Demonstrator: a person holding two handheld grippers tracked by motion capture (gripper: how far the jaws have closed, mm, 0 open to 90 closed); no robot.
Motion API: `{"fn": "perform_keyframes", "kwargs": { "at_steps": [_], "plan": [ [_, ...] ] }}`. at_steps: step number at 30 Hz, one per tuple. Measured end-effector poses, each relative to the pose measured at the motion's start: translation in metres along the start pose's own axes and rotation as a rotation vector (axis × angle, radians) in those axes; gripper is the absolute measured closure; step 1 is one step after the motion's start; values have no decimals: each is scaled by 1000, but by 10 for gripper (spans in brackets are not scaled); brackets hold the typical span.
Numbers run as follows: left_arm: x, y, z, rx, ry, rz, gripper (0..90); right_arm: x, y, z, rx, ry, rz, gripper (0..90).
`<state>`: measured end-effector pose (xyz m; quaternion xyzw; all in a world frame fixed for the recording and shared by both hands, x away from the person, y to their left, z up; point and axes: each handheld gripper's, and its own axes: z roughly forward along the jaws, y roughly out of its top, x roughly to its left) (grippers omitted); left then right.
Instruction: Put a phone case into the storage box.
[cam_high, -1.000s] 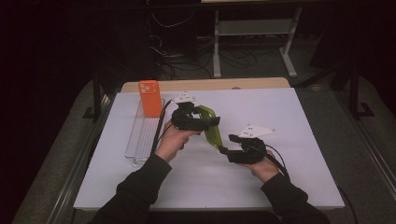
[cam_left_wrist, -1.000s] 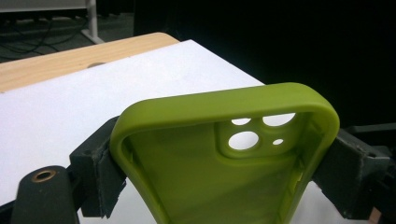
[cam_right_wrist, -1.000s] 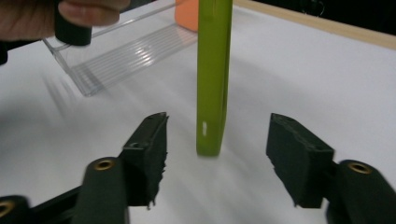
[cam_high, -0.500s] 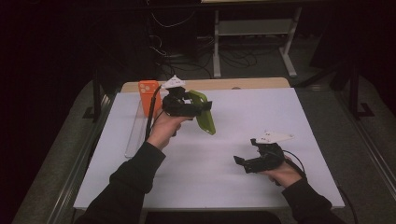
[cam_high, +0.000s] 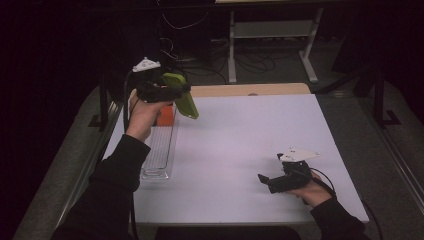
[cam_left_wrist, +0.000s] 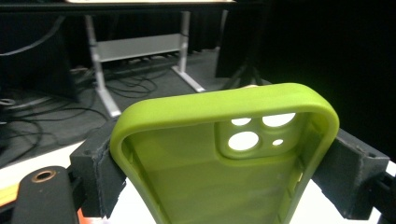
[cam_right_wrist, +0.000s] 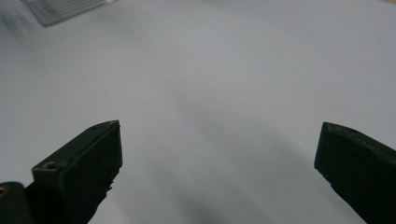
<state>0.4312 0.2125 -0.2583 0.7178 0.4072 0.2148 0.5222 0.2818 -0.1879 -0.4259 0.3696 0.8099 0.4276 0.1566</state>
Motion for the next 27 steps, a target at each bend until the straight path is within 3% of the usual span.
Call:
{"fn": "perform_keyframes", "kwargs": {
  "at_steps": [6, 12, 18, 21, 27],
  "plan": [
    [24, 2, -12, 9, 92, -12, 140, -1, -6, -2, 0, 14, 4, 0],
    [39, -5, -14, 30, 188, -45, 140, -3, -9, -1, 11, 10, -10, 0],
    [51, -17, -2, 72, 309, -53, 140, -2, -9, -1, 17, 6, -19, 0],
    [54, -27, 7, 99, 341, -69, 139, -1, -8, -1, 17, 9, -14, 0],
    [56, -46, 29, 145, 421, -50, 138, -1, -8, -1, 16, 11, -22, 0]
  ]
}}
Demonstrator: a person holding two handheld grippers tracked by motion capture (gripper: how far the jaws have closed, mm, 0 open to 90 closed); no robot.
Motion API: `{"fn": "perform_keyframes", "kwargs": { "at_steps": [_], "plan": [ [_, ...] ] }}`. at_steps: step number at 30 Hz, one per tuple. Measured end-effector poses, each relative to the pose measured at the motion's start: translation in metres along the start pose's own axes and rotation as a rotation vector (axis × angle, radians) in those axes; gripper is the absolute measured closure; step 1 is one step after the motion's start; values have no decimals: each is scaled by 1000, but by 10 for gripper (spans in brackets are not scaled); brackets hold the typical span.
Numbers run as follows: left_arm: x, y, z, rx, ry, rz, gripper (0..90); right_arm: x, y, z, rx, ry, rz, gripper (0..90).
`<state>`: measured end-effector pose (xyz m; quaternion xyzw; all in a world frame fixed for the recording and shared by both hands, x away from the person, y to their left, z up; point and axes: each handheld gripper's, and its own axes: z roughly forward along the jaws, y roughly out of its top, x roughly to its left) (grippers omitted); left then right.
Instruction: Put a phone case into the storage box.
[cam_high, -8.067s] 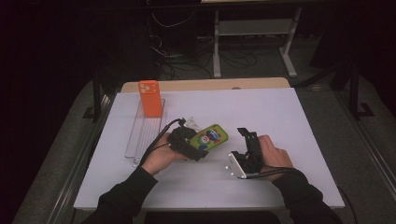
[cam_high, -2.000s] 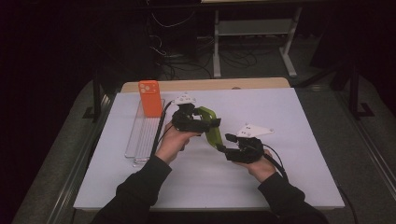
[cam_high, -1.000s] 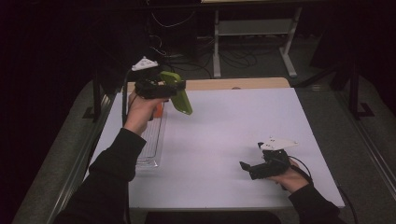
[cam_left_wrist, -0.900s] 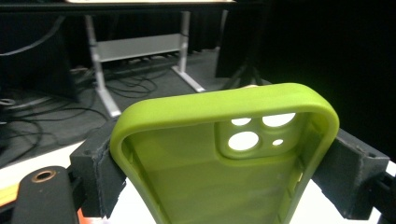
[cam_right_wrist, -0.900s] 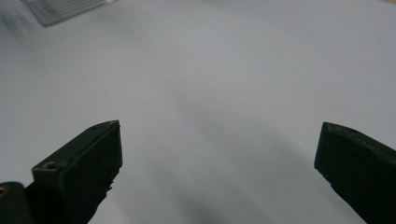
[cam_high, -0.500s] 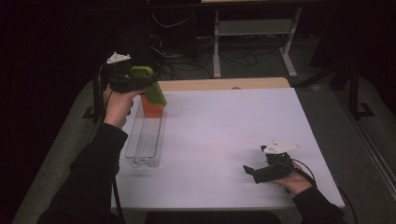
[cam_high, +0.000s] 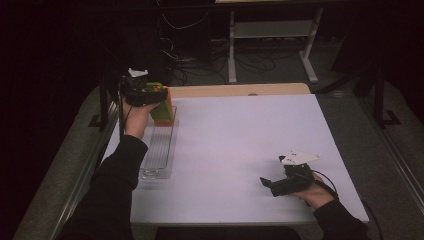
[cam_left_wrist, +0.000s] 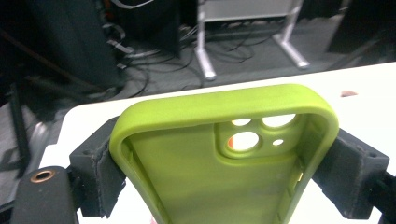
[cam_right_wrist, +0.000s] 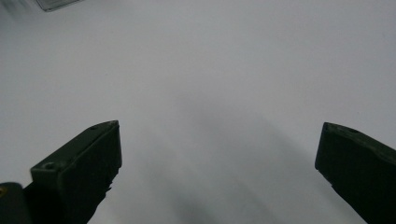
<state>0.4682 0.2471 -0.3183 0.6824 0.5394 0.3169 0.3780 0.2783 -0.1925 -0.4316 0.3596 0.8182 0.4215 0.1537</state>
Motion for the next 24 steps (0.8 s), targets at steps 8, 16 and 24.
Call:
{"fn": "perform_keyframes", "kwargs": {
  "at_steps": [8, 16, 24],
  "plan": [
    [-5, -16, 21, 42, 84, 25, 136, 0, 1, -1, -8, 4, 2, 0],
    [2, -29, 34, 70, 83, 7, 133, -1, 1, -1, -15, 1, -5, 0],
    [3, -34, 41, 42, 60, -36, 78, -1, 1, -2, -15, 1, -3, 0]
  ]
}}
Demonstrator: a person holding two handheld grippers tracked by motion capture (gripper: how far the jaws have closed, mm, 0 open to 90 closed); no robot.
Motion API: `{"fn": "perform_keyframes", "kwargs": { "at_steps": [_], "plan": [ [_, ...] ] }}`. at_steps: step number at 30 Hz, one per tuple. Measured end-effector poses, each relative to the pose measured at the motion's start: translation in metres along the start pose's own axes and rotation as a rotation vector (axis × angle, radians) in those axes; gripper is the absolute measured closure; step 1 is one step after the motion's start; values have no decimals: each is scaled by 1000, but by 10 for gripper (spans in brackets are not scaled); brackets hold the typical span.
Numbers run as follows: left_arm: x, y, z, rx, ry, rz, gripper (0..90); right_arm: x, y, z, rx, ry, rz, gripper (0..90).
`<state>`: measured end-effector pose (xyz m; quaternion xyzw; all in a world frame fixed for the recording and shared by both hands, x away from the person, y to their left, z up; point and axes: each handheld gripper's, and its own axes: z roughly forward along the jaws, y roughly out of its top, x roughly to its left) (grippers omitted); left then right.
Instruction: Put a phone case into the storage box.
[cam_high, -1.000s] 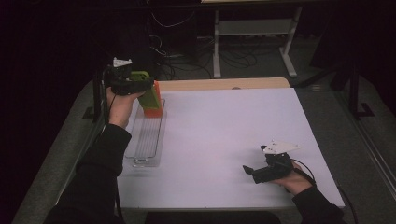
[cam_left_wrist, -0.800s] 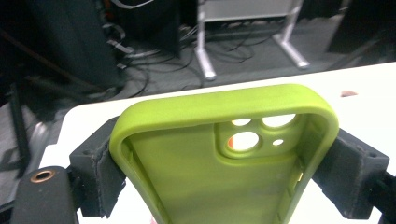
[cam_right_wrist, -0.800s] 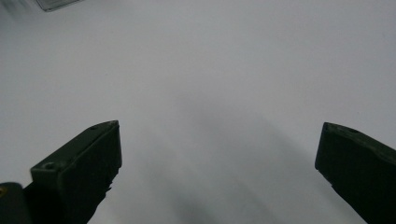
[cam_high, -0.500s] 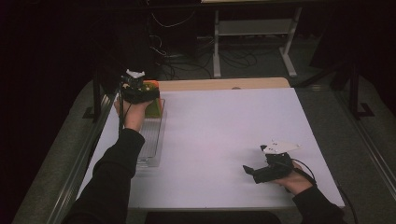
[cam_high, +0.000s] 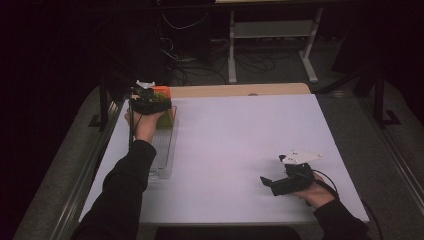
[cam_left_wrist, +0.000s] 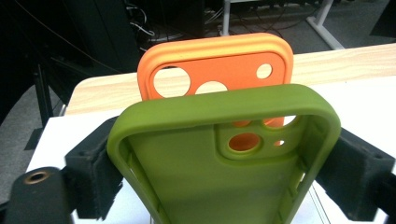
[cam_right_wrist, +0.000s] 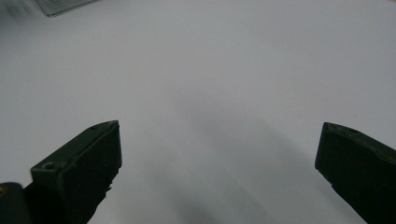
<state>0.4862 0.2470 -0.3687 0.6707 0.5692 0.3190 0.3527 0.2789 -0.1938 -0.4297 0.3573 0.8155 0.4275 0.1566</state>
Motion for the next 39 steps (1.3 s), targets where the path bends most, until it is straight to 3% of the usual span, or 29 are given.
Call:
{"fn": "perform_keyframes", "kwargs": {
  "at_steps": [3, 4, 8, 20, 25, 39],
  "plan": [
    [4, -1, 1, 25, -16, 12, 8, 1, 0, -1, 2, 1, 8, 0],
    [4, -1, 2, 13, -30, -7, 0, 1, 0, -1, 2, 2, 7, 0],
    [6, 1, -4, 16, -43, 2, 0, 1, 0, -2, 1, 2, 11, 0],
    [16, 11, -39, 25, -139, 62, 0, 0, 2, -2, -3, 5, 13, 0],
    [13, 6, -52, 31, -243, 81, 0, -1, 2, -1, -8, 4, 2, 0],
    [-12, -16, -104, -6, -528, 228, 0, 0, 2, -1, -2, 11, 10, 0]
  ]
}}
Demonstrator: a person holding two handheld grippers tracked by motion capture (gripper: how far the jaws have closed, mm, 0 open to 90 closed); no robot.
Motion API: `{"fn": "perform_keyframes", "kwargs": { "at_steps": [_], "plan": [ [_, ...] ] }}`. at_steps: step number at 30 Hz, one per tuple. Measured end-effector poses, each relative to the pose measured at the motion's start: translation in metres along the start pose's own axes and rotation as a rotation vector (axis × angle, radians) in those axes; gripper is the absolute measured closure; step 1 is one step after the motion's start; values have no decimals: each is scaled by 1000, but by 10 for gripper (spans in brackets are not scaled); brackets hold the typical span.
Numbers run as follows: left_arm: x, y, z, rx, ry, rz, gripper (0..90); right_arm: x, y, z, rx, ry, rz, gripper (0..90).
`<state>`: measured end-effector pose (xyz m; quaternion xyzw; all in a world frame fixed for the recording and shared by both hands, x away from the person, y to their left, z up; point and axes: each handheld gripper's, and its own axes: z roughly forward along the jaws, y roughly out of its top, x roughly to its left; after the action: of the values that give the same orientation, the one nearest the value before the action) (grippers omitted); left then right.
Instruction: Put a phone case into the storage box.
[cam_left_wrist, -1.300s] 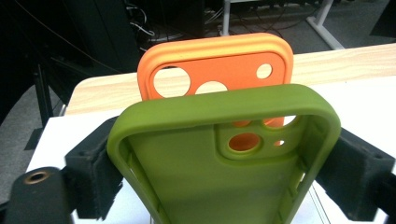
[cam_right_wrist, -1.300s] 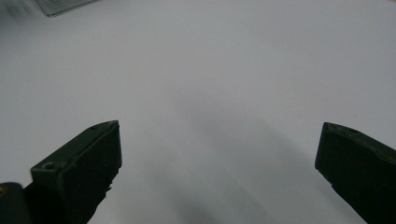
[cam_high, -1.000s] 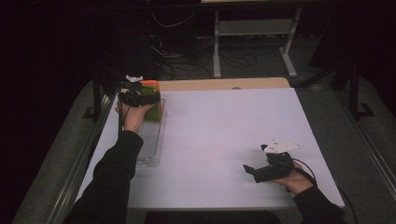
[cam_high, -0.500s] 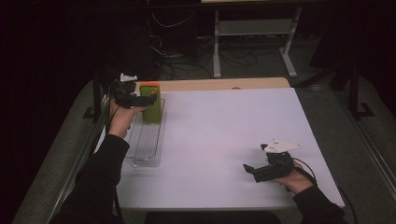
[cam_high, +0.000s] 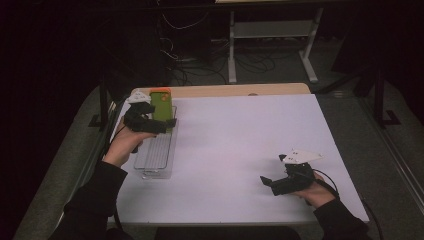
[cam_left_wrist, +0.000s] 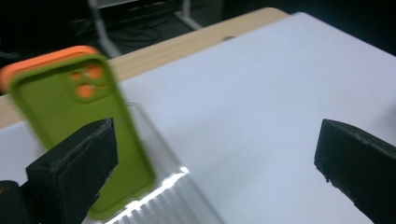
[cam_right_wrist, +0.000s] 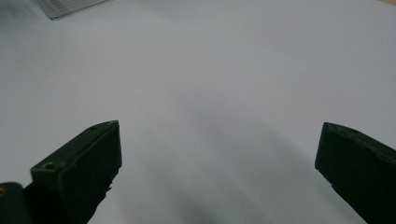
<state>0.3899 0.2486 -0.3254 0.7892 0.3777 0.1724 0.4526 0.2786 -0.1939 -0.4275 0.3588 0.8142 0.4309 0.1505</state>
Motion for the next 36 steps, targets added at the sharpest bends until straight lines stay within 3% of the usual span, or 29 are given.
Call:
{"fn": "perform_keyframes", "kwargs": {
  "at_steps": [6, 9, 15, 22, 29, 36],
  "plan": [
    [-17, -16, -8, 0, -101, 60, 0, -1, 1, -2, -6, 0, -11, 0],
    [-22, -26, -11, 2, -128, 86, 0, -2, 2, -3, -9, 3, -10, 0],
    [-31, -44, -14, -3, -163, 90, 0, -3, 6, -7, -26, 20, -10, 0],
    [-34, -67, -13, 16, -182, 92, 0, -1, 11, -10, -32, 27, -23, 0],
    [-36, -87, -12, 23, -169, 131, 0, 0, 15, -12, -32, 31, -38, 0],
    [-36, -97, -12, 22, -179, 124, 0, 1, 18, -13, -45, 39, -41, 0]
  ]
}}
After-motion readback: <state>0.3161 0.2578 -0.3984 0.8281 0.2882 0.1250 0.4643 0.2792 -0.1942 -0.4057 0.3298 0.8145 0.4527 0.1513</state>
